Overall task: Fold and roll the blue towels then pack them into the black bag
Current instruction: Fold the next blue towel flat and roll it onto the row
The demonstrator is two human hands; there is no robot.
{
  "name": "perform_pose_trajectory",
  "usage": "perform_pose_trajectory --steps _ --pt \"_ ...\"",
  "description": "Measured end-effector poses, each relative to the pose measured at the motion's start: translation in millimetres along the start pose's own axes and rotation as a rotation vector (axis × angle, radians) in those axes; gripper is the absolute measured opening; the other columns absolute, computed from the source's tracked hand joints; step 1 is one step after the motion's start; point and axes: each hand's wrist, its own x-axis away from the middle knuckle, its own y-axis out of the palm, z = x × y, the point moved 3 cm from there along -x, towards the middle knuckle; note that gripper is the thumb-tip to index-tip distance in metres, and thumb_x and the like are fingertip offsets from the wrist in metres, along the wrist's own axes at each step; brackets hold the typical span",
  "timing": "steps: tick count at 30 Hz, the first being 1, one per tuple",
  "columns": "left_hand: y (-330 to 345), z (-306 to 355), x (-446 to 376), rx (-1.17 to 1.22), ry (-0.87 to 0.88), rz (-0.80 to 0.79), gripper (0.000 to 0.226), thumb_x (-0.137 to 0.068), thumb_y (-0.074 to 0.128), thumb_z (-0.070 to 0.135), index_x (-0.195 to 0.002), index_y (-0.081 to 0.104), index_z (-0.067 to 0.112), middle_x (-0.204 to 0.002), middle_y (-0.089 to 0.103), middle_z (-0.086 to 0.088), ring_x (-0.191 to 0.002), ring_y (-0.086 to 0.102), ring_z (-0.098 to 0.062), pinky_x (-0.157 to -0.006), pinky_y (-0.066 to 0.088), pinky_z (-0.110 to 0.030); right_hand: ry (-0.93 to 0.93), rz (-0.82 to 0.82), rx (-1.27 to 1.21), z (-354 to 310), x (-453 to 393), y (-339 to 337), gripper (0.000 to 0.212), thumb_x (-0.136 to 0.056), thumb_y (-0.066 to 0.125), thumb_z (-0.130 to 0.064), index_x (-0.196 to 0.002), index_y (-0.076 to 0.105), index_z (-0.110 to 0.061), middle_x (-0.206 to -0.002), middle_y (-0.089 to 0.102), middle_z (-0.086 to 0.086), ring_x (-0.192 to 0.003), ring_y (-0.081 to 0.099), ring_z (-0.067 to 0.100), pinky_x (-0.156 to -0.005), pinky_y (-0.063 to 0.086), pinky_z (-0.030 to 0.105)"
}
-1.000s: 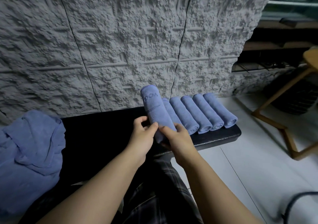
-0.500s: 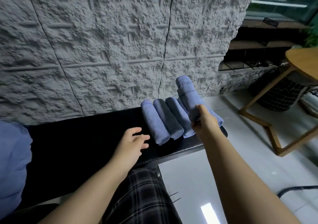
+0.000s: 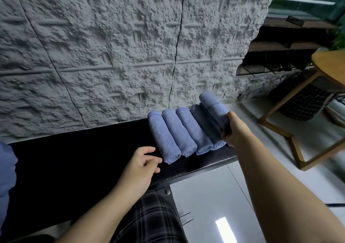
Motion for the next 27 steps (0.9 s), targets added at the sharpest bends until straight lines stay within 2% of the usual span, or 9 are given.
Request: perform_pose_trajectory --steps 2,6,10,14,18,21,23,25,27 --pt "2 -2 1 -0.008 -0.004 -0.010 0.020 -0.096 0.045 0.008 -0.110 0.046 0.022 -0.093 0.065 0.005 -0.072 0.062 -0.007 -0.063 0.039 -0.021 -0.037 0.031 0.086 -2 -5 -4 0.014 -0.085 0.060 -0.025 -0.081 0.051 -0.014 -0.080 0.046 0.007 -0.067 0.048 0.018 -0.064 0.044 0.027" --pt "3 -5 1 -0.007 -0.011 -0.009 0.021 -0.096 0.044 0.006 -0.111 0.046 0.020 -0.094 0.065 0.003 -0.072 0.061 -0.008 -0.062 0.038 -0.020 -0.145 0.112 0.251 -1 -15 -14 0.016 -0.087 0.057 -0.024 -0.099 0.053 -0.014 -0.078 0.046 0.003 -0.067 0.051 0.021 -0.063 0.049 0.030" --pt "1 -9 2 -0.019 -0.018 -0.012 0.021 -0.095 0.045 0.007 -0.110 0.045 0.022 -0.094 0.065 0.004 -0.073 0.062 -0.007 -0.063 0.039 -0.022 -0.166 0.185 0.406 11 -22 -21 0.029 -0.083 0.056 -0.029 -0.095 0.051 -0.004 -0.071 0.050 0.008 -0.060 0.055 0.027 -0.058 0.048 0.034" --pt "-1 -12 2 -0.024 -0.024 -0.013 0.022 -0.095 0.045 0.007 -0.106 0.045 0.027 -0.093 0.066 0.006 -0.073 0.063 -0.007 -0.063 0.040 -0.024 -0.173 0.239 0.476 21 -25 -25 0.064 -0.051 0.056 -0.046 -0.097 0.052 -0.001 -0.079 0.057 0.012 -0.085 0.065 0.039 -0.081 0.056 0.047" --pt "-3 -11 2 -0.016 -0.017 0.007 0.022 -0.095 0.045 0.007 -0.104 0.045 0.028 -0.092 0.065 0.007 -0.073 0.063 -0.007 -0.063 0.040 -0.024 -0.158 0.279 0.487 25 -33 -26 0.080 -0.048 0.059 -0.054 -0.107 0.042 -0.002 -0.098 0.059 0.015 -0.095 0.064 0.036 -0.085 0.054 0.048" --pt "-5 -11 3 -0.012 -0.007 0.013 0.022 -0.095 0.045 0.007 -0.102 0.045 0.029 -0.092 0.065 0.008 -0.073 0.062 -0.008 -0.063 0.040 -0.024 -0.138 0.280 0.517 25 -33 -25 0.092 -0.041 0.057 -0.061 -0.109 0.036 -0.003 -0.098 0.051 0.013 -0.096 0.058 0.032 -0.092 0.049 0.048" --pt "-6 -12 4 -0.006 0.001 0.022 0.023 -0.095 0.046 0.008 -0.101 0.045 0.030 -0.091 0.065 0.008 -0.073 0.062 -0.008 -0.063 0.039 -0.024 -0.144 0.259 0.528 26 -27 -22 0.097 -0.051 0.063 -0.059 -0.122 0.038 0.001 -0.107 0.052 0.013 -0.100 0.054 0.029 -0.096 0.046 0.047" --pt "-8 -13 4 -0.001 0.007 0.030 0.024 -0.094 0.046 0.008 -0.099 0.045 0.032 -0.091 0.065 0.008 -0.072 0.062 -0.008 -0.062 0.039 -0.025 -0.165 0.325 0.543 27 -17 -23 0.089 -0.066 0.064 -0.053 -0.127 0.033 0.003 -0.122 0.050 0.019 -0.113 0.052 0.034 -0.098 0.044 0.048" --pt "-10 -14 6 0.006 0.015 0.039 0.024 -0.094 0.047 0.008 -0.098 0.045 0.032 -0.091 0.065 0.008 -0.073 0.062 -0.009 -0.062 0.039 -0.025 -0.207 0.393 0.615 29 -1 -23 0.080 -0.076 0.064 -0.049 -0.127 0.032 0.005 -0.128 0.047 0.022 -0.120 0.048 0.038 -0.100 0.041 0.047"
